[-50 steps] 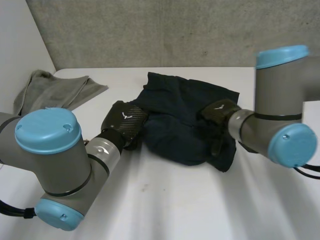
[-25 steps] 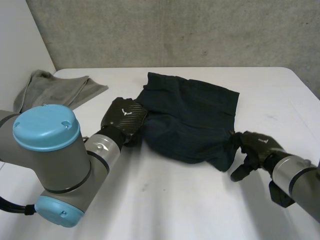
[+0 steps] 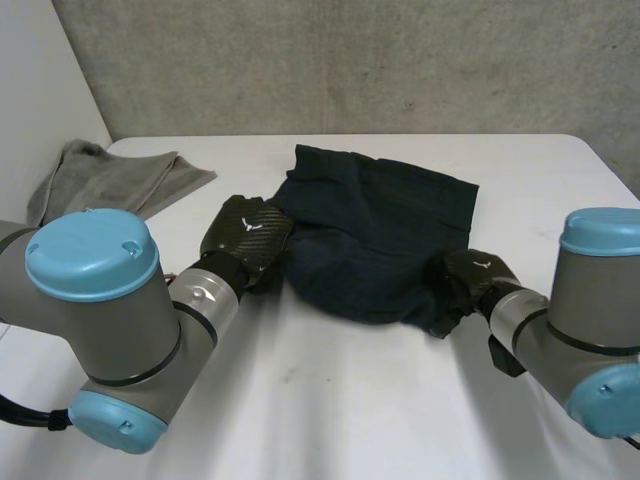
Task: Fold the laundry.
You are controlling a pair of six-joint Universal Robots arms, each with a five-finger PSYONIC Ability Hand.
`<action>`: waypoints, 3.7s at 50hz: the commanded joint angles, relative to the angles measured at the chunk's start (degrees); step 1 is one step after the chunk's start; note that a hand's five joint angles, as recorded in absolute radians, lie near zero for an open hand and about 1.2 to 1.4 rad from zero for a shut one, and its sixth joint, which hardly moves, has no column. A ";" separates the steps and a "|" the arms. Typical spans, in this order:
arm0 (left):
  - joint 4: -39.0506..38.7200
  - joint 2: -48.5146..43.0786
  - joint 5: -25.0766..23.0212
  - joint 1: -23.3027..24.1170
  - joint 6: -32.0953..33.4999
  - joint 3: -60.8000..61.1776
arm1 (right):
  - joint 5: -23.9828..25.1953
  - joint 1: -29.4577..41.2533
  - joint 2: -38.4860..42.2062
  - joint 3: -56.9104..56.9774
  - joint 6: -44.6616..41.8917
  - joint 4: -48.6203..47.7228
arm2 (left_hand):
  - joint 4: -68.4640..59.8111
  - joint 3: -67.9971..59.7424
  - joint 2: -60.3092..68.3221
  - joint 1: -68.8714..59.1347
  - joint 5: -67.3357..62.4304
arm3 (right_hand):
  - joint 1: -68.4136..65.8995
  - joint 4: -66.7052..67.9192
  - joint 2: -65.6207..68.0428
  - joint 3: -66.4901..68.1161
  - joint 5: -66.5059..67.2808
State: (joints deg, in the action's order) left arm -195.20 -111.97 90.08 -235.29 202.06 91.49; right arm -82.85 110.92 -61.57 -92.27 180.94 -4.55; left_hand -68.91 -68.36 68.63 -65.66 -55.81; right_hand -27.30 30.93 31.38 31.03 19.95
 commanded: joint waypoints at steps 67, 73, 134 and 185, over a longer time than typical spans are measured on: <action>5.80 -8.52 0.19 -5.27 -14.85 2.64 | -4.08 2.81 -10.24 -6.61 -35.22 -0.11 | -11.02 -11.57 11.30 -14.27 -14.13 | -52.70 49.07 48.62 48.97 50.05; 7.55 -6.17 0.36 -4.57 -13.98 2.98 | -4.25 2.90 -11.63 -5.73 -36.62 3.30 | -11.09 -11.64 11.37 -14.34 -14.19 | -52.70 49.07 48.62 48.97 50.05; -7.65 -38.40 4.06 1.41 15.47 -47.54 | -14.01 -1.06 8.29 15.10 -45.85 -12.04 | -11.09 -11.64 11.37 -14.34 -14.19 | -52.70 49.07 48.62 48.97 50.05; -14.59 -3.17 4.14 2.55 1.76 1.23 | 1.64 -10.37 -7.26 -10.47 -18.08 -4.93 | 58.91 58.36 -58.63 55.66 55.81 | 3.60 -7.23 -7.67 -7.33 -6.25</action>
State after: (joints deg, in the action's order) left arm -209.67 -114.54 94.15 -232.74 204.01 91.61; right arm -80.83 100.67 -73.57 -100.99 163.92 -0.93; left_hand -11.58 -12.02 11.63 -11.14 -2.61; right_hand -13.39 16.22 16.38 16.43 6.69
